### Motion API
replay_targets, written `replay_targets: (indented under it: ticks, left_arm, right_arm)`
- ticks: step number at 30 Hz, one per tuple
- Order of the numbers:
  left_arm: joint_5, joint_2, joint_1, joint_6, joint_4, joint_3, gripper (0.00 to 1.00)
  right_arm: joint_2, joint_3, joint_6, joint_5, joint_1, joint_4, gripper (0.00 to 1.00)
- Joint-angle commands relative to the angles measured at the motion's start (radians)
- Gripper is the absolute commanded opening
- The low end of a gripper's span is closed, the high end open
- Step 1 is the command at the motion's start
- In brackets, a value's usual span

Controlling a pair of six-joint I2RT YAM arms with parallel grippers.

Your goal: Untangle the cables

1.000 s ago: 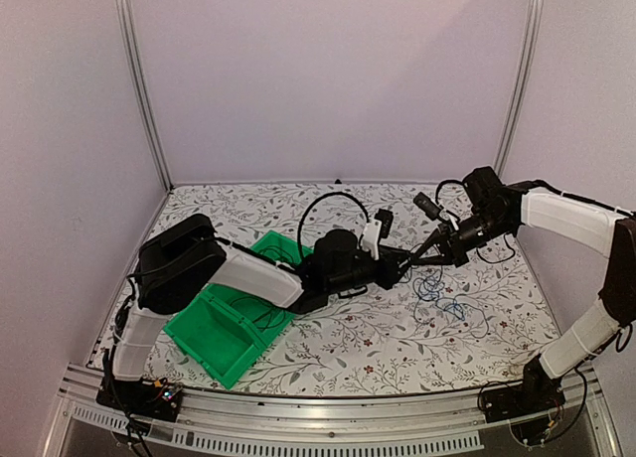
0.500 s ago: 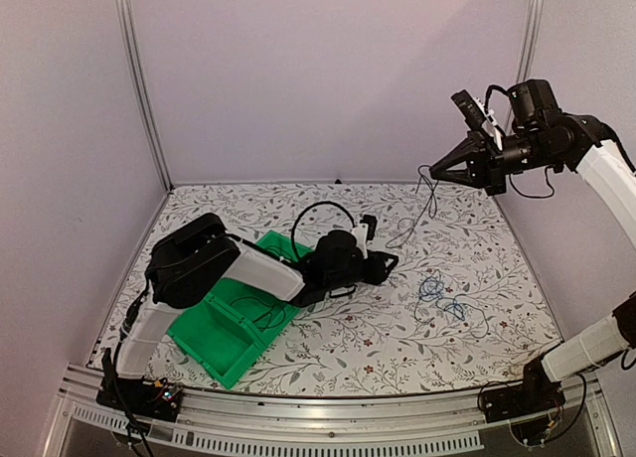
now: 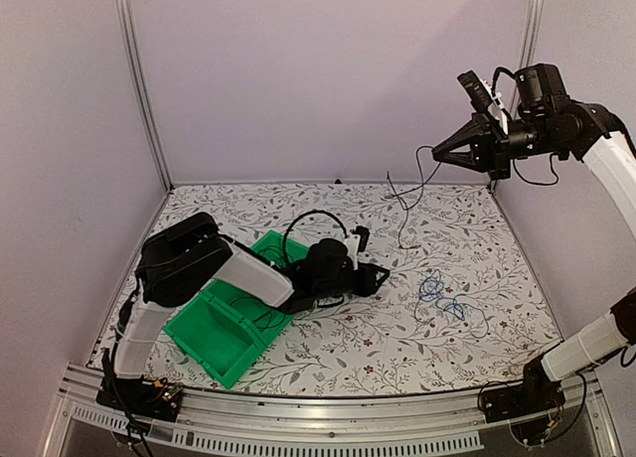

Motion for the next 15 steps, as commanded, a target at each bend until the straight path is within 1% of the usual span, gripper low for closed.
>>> replay_targets:
  ticks: [1,4,7,12,15]
  left_arm:
    - [0.033,-0.190,0.002,0.030,0.069,-0.081,0.38]
    - [0.024,-0.311,0.002,0.048,0.050,-0.144,0.39]
    - [-0.026,-0.435,0.003,0.077,-0.034,-0.195,0.41]
    - [-0.221,-0.617,0.035,0.102,-0.333,-0.245,0.46]
    - [-0.331,-0.729,0.067,0.084,-0.458,-0.308,0.50]
  right_arm:
    - [0.017,0.024,0.032,0.015,0.007,0.059,0.00]
    - [0.024,0.027,0.054,0.031,0.019,0.092,0.00]
    - [0.043,0.037,0.067,0.041,0.044,0.109,0.00]
    - [0.097,0.069,0.093,0.036,0.102,0.125,0.00]
    - [0.135,0.087,0.095,0.051,0.151,0.126,0.00]
